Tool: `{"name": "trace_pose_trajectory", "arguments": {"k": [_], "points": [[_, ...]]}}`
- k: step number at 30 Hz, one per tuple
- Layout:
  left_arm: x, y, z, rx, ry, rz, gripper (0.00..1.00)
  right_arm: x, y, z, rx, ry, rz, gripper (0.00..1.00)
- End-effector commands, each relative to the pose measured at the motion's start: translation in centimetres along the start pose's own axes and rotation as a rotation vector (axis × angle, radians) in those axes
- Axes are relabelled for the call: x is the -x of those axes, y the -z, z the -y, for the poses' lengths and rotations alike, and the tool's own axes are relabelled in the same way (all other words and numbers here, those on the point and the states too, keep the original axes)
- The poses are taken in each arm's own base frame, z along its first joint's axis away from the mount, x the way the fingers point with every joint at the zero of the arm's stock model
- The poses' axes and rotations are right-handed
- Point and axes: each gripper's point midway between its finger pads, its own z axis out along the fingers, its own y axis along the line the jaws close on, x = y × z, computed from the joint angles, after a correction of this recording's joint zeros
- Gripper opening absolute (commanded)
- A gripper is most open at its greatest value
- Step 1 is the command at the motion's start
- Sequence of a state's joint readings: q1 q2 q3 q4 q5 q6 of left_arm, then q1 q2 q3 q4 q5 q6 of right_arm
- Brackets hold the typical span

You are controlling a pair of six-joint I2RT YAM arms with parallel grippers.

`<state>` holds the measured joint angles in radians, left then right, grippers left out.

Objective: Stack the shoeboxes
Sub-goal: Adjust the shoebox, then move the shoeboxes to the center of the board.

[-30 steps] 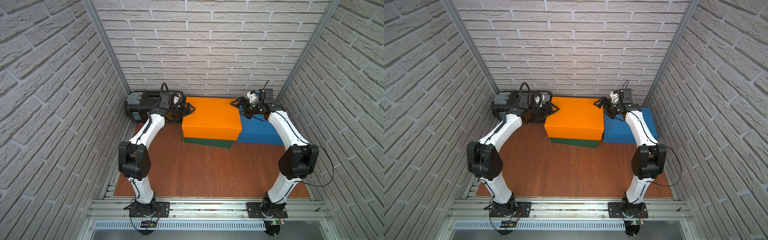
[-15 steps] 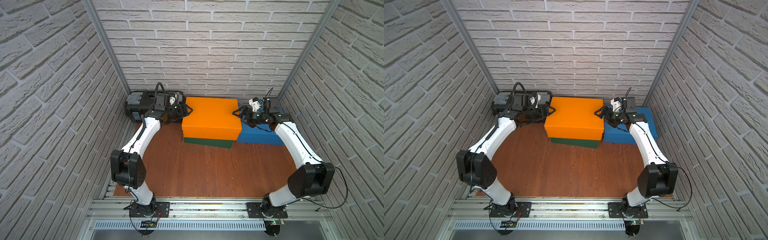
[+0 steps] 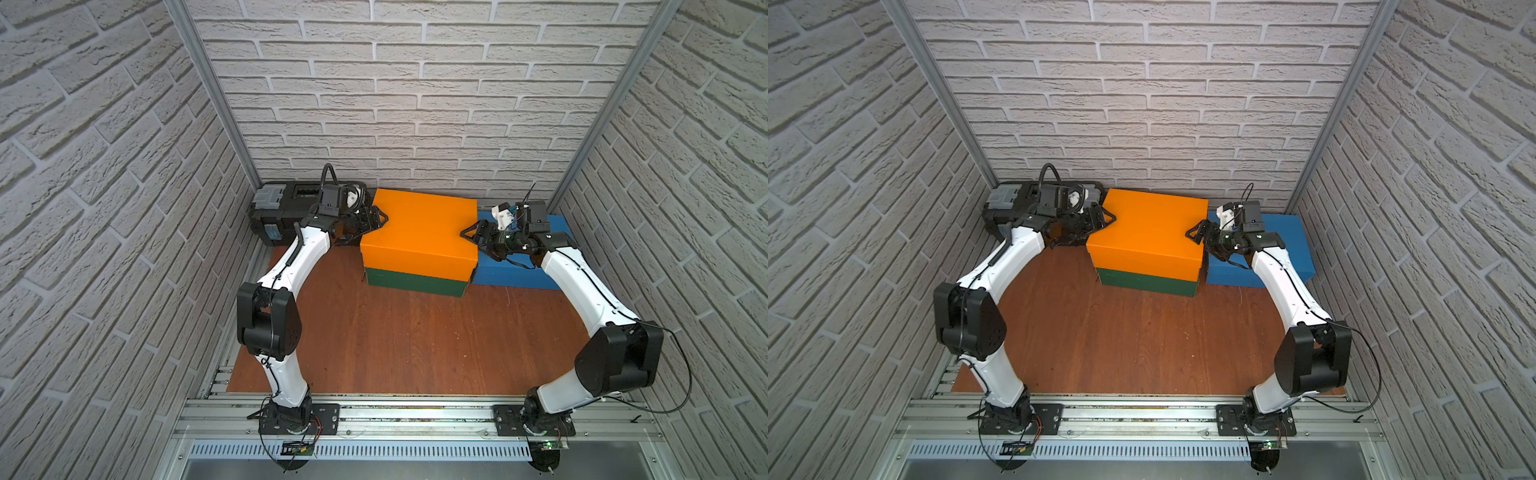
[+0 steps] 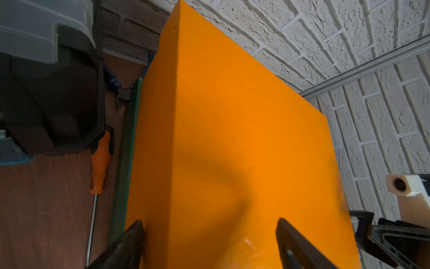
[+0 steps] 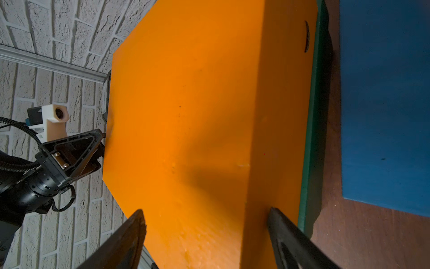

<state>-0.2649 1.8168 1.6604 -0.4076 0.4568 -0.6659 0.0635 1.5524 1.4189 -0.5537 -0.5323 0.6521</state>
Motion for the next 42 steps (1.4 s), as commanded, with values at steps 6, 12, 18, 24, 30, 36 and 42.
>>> {"name": "trace_pose_trajectory", "arguments": {"k": [6,12,18,24,30,36,42], "points": [[-0.9,-1.8,2.7,-0.093,-0.022,-0.049,0.88,0.3,-2.0,-1.6,0.067,0.032,-0.016,0.82],[-0.8,-1.4,2.6,-0.088,-0.035,-0.046,0.89,2.0,-1.6,-1.6,0.060,0.043,0.018,0.82],[-0.1,-0.6,1.9,-0.074,-0.026,-0.027,0.92,2.3,-1.1,-1.6,0.044,0.054,0.025,0.89],[1.7,1.8,1.7,-0.056,-0.037,0.035,0.97,3.2,0.2,-1.6,0.022,0.072,0.064,0.96],[3.1,4.9,1.6,-0.041,-0.044,0.093,0.98,4.6,3.4,-2.4,-0.030,0.159,0.132,1.00],[2.8,8.4,-0.9,0.013,-0.012,0.130,0.98,6.2,8.4,-1.5,-0.059,0.156,0.268,1.00],[-0.9,8.9,-6.5,0.087,0.095,0.086,0.85,3.2,7.6,3.5,-0.087,-0.008,0.220,0.81]]}}
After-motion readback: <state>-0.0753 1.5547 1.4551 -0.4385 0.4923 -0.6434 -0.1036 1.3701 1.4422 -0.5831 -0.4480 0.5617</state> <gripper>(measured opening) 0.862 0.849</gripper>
